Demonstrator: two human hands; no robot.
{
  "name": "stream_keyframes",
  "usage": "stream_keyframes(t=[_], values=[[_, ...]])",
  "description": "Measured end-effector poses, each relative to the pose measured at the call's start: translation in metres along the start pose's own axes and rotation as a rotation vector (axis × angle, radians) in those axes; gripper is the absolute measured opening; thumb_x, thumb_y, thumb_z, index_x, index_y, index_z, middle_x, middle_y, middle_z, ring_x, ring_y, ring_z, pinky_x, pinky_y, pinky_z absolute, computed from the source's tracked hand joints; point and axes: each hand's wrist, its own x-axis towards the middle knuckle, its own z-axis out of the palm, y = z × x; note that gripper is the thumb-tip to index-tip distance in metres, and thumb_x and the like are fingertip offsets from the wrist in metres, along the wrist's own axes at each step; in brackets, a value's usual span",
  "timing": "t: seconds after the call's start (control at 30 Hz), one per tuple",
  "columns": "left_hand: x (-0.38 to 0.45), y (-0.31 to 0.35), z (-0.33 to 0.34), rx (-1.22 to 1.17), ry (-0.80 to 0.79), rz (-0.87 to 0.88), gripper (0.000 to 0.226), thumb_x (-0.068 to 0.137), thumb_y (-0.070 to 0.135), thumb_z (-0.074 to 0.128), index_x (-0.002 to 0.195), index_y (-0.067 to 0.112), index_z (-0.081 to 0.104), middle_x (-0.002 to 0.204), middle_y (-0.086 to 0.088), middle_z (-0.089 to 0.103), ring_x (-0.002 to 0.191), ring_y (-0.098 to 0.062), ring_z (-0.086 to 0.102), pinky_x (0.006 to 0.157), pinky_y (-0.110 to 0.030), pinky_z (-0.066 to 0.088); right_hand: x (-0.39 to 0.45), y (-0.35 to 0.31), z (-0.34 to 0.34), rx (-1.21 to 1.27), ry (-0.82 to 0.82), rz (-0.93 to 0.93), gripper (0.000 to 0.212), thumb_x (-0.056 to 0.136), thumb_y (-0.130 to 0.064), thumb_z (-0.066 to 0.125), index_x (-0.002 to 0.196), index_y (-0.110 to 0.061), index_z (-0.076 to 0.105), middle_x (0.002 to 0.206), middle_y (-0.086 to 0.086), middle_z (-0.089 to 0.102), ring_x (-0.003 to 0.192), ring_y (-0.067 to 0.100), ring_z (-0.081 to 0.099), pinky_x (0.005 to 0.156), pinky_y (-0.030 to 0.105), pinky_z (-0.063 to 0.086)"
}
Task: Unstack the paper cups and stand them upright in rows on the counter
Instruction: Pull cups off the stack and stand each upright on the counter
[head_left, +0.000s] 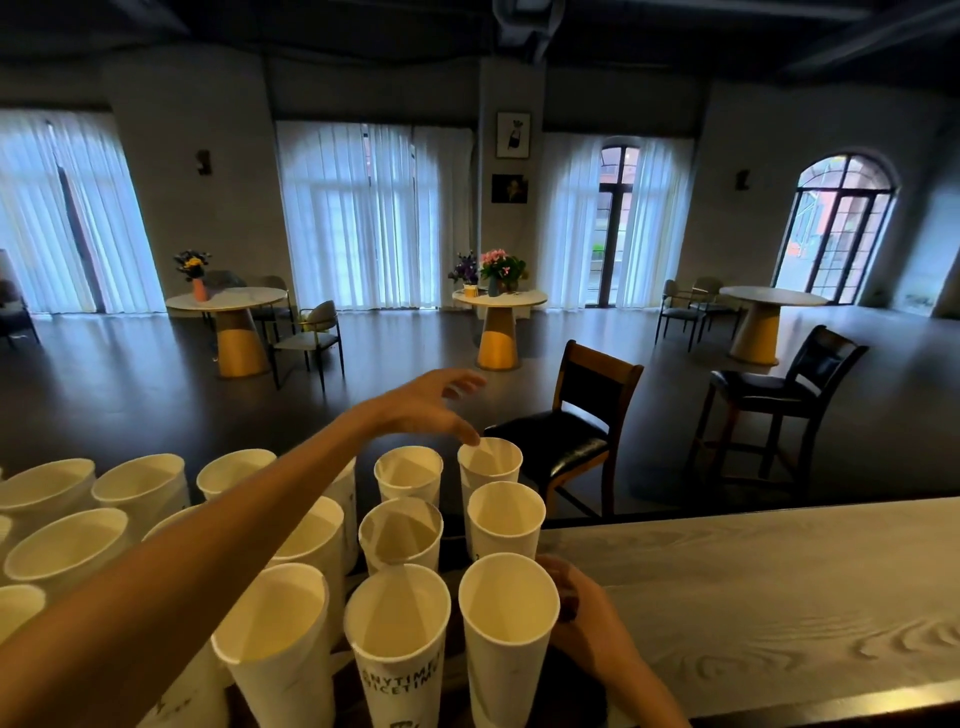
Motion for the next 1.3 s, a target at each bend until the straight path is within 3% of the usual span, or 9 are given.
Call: stream_keyframes(t=[0.1, 0.27, 0.37, 0.47, 0.57, 0.67, 0.87, 1.17, 1.3], values=[[-0.022, 0.007, -0.011, -0.098, 0.137, 0.026, 0.067, 0.079, 0.017, 0.083, 0.137, 0.022, 0.05, 0.137, 0.0, 0.054, 0.12, -0.011, 0.049, 0.081, -0.011, 0.041, -0.006, 0.008, -0.01, 0.077, 0.058, 0.033, 0.07, 0.067, -0.04, 0.084, 0.129, -0.044, 0.052, 0.123, -0.019, 0.063, 0.116, 0.005, 0.059, 0.099, 0.038, 0.054], [-0.068, 0.028, -0.013, -0.171, 0.357, 0.043, 0.047, 0.08, 0.021, 0.082, 0.122, 0.019, 0.062, 0.119, 0.003, 0.064, 0.107, -0.009, 0.06, 0.098, -0.035, 0.054, -0.027, -0.005, -0.014, 0.192, 0.091, 0.112, 0.059, 0.076, -0.03, 0.08, 0.128, -0.039, 0.055, 0.121, -0.013, 0.065, 0.112, 0.009, 0.063, 0.096, 0.04, 0.055], [-0.103, 0.04, -0.006, -0.251, 0.542, 0.081, 0.033, 0.084, 0.016, 0.078, 0.114, 0.017, 0.066, 0.111, 0.0, 0.069, 0.103, -0.011, 0.065, 0.089, -0.026, 0.054, -0.036, -0.004, -0.015, 0.129, 0.093, 0.063, 0.063, 0.074, -0.029, 0.08, 0.129, -0.043, 0.053, 0.121, -0.012, 0.064, 0.112, 0.008, 0.064, 0.091, 0.036, 0.058], [-0.129, 0.038, 0.003, -0.221, 0.621, 0.099, 0.022, 0.087, 0.018, 0.075, 0.107, 0.022, 0.067, 0.104, 0.005, 0.07, 0.098, -0.006, 0.066, 0.083, -0.021, 0.053, -0.043, -0.009, -0.014, 0.112, 0.101, 0.033, 0.058, 0.081, -0.012, 0.074, 0.132, -0.03, 0.054, 0.123, -0.005, 0.063, 0.113, 0.015, 0.063, 0.091, 0.037, 0.058], [-0.139, 0.022, 0.004, -0.069, 0.586, 0.055, 0.02, 0.086, 0.022, 0.076, 0.104, 0.025, 0.068, 0.104, 0.006, 0.069, 0.096, -0.009, 0.065, 0.083, -0.024, 0.054, -0.044, -0.014, -0.011, 0.133, 0.121, 0.004, 0.05, 0.085, -0.003, 0.069, 0.13, -0.018, 0.055, 0.125, 0.002, 0.063, 0.113, 0.019, 0.062, 0.097, 0.038, 0.054], [-0.13, 0.0, -0.001, 0.023, 0.479, -0.058, 0.025, 0.082, 0.022, 0.079, 0.104, 0.026, 0.067, 0.107, 0.005, 0.065, 0.1, -0.013, 0.064, 0.079, -0.021, 0.053, -0.042, -0.02, -0.011, 0.196, 0.057, 0.022, 0.051, 0.086, -0.002, 0.069, 0.128, -0.025, 0.051, 0.123, -0.004, 0.061, 0.11, 0.012, 0.062, 0.085, 0.026, 0.058], [-0.098, -0.019, 0.005, 0.142, 0.322, -0.214, 0.042, 0.084, 0.037, 0.076, 0.121, 0.02, 0.064, 0.126, -0.004, 0.06, 0.117, -0.022, 0.058, 0.095, -0.032, 0.051, -0.031, 0.0, -0.012, 0.186, 0.071, 0.018, 0.052, 0.082, -0.019, 0.074, 0.13, -0.027, 0.054, 0.123, -0.005, 0.066, 0.112, 0.013, 0.064, 0.096, 0.041, 0.055], [-0.046, -0.025, 0.018, 0.295, 0.117, -0.311, 0.073, 0.08, 0.051, 0.077, 0.141, 0.023, 0.048, 0.149, -0.004, 0.046, 0.134, -0.024, 0.046, 0.108, -0.038, 0.043, -0.01, 0.03, -0.012, 0.173, 0.192, 0.069, 0.056, 0.078, 0.014, 0.068, 0.113, -0.029, 0.057, 0.108, 0.001, 0.068, 0.1, 0.012, 0.066, 0.086, 0.031, 0.057], [-0.03, -0.029, 0.025, 0.377, 0.009, -0.377, 0.079, 0.078, 0.056, 0.076, 0.143, 0.023, 0.046, 0.149, -0.004, 0.046, 0.134, -0.025, 0.045, 0.106, -0.04, 0.044, -0.004, 0.04, -0.005, 0.181, 0.29, 0.051, 0.054, 0.079, 0.018, 0.065, 0.107, -0.028, 0.061, 0.102, 0.0, 0.07, 0.097, 0.012, 0.067, 0.079, 0.024, 0.056]])
